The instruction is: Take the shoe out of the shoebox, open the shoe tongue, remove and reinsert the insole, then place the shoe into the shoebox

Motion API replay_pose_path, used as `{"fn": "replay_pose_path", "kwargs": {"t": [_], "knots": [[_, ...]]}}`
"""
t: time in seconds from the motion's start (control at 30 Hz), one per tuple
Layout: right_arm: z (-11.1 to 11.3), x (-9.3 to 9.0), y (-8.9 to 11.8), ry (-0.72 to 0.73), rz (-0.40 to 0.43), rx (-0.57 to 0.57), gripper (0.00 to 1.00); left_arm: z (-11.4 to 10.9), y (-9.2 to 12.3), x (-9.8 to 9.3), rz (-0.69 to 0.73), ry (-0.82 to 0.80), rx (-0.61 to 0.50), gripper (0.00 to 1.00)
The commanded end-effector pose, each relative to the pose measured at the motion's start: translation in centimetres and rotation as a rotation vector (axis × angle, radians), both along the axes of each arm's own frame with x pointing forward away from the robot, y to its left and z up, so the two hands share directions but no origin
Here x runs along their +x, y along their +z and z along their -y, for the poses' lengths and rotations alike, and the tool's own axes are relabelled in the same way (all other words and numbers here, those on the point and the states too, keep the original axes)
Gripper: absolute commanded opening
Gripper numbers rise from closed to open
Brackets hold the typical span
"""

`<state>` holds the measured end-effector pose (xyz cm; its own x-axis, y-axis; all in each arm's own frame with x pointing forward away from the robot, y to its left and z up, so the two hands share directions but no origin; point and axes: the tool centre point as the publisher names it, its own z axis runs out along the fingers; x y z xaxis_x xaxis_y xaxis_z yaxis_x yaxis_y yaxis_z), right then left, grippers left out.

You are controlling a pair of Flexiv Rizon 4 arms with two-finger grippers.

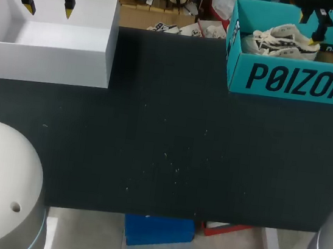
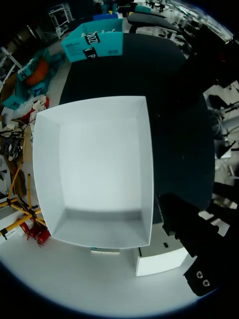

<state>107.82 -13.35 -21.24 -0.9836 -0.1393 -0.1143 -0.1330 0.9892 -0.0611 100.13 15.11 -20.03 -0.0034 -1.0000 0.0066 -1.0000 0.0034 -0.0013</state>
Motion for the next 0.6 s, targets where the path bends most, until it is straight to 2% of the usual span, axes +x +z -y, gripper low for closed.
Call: {"fn": "replay_pose_path", "kwargs": {"t": [0.03, 0.1, 0.33, 0.6], "knots": [[-0.4, 3.1, -1.9, -0.017, -0.045, -0.017, 0.67, 0.1, 0.0, -0.1, -0.001, 0.002, 0.004, 1.0], [-0.4, 3.9, -2.7, -0.022, -0.044, -0.027, 0.49, 0.1, 0.0, -0.1, -0.001, 0.002, 0.004, 1.0], [-0.1, 6.2, -5.9, -0.047, -0.047, -0.029, 0.46, 0.1, 0.0, -0.1, -0.001, 0.002, 0.004, 1.0], [0.5, 7.8, -8.8, -0.069, -0.07, -0.012, 0.41, 0.1, 0.0, -0.1, -0.001, 0.002, 0.004, 1.0]]}}
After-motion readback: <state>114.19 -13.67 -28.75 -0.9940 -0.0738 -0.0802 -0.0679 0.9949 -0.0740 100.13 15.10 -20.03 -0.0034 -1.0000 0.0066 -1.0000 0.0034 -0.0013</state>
